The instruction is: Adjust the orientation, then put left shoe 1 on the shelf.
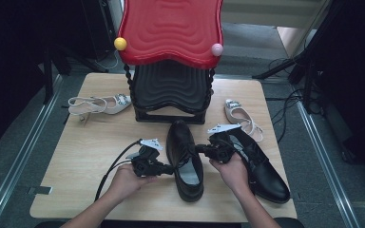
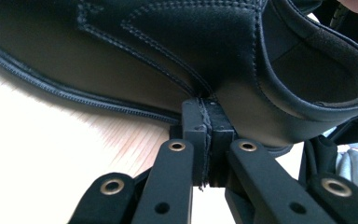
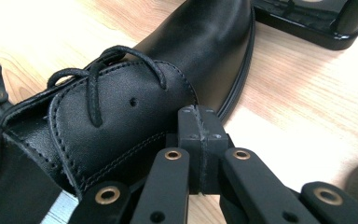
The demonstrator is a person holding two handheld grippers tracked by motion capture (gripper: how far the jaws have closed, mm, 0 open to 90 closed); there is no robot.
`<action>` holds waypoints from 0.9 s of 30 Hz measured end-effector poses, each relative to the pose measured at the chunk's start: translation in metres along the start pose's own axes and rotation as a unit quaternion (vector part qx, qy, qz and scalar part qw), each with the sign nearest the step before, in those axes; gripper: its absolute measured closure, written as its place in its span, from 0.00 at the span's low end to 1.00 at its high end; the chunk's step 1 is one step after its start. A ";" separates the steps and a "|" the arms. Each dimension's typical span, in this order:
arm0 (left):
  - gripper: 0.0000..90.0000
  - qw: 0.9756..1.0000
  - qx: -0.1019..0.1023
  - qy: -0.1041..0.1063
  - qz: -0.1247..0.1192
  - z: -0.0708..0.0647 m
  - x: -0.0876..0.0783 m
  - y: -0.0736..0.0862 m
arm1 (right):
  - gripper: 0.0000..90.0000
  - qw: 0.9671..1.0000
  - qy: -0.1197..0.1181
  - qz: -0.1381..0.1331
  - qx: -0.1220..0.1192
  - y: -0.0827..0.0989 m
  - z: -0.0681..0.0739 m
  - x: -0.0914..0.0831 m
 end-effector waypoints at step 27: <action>0.96 0.998 -0.004 -0.033 -0.054 0.026 -0.078 -0.014 | 0.78 0.998 -0.048 -0.032 0.012 0.003 0.021 -0.042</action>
Point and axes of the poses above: each handheld gripper's, and its own axes: x roughly forward along the jaws, y roughly out of its underside, z roughly to its left, the point moved 7 cm from there along x, roughly forward along the jaws, and after that the axes turned 9 degrees about z, right-handed, at the moved point
